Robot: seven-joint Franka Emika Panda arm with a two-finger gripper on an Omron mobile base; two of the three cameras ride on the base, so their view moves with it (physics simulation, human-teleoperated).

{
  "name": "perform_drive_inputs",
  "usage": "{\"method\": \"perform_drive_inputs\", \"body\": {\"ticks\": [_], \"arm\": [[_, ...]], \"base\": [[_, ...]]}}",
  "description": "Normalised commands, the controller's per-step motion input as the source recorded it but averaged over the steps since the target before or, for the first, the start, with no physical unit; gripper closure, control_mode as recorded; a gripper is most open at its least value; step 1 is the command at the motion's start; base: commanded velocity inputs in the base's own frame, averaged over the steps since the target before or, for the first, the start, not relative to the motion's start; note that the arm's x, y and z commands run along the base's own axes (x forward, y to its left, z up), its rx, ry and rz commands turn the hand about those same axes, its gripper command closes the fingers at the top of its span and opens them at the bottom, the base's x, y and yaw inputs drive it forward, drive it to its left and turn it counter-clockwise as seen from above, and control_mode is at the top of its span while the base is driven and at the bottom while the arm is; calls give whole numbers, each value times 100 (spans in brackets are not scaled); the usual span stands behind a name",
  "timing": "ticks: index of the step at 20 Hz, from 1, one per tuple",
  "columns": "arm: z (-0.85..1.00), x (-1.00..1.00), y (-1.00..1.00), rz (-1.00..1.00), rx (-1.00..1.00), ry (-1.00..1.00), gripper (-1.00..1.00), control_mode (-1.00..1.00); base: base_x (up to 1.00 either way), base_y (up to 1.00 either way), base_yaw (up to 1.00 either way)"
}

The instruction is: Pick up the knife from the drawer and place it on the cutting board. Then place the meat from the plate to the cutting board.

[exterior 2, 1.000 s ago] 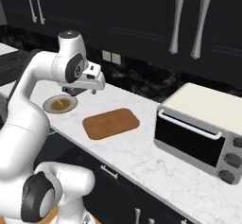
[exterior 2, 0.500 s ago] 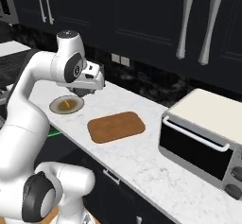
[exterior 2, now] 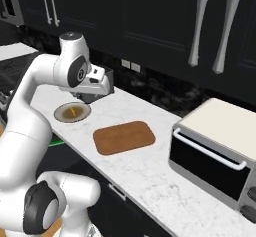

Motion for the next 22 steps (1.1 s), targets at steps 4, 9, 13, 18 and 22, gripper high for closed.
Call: {"method": "perform_drive_inputs", "body": {"ticks": [4,9,13,18,22], "arm": [[0,0,0,0,0,0,-100,100],[0,0,0,0,0,0,-100,100],[0,0,0,0,0,0,-100,100],[0,0,0,0,0,0,-100,100],[-4,0,8,0,0,0,-100,-100]], "base": [[36,36,4],[36,49,1],[28,9,4],[3,0,0],[0,0,0]]}}
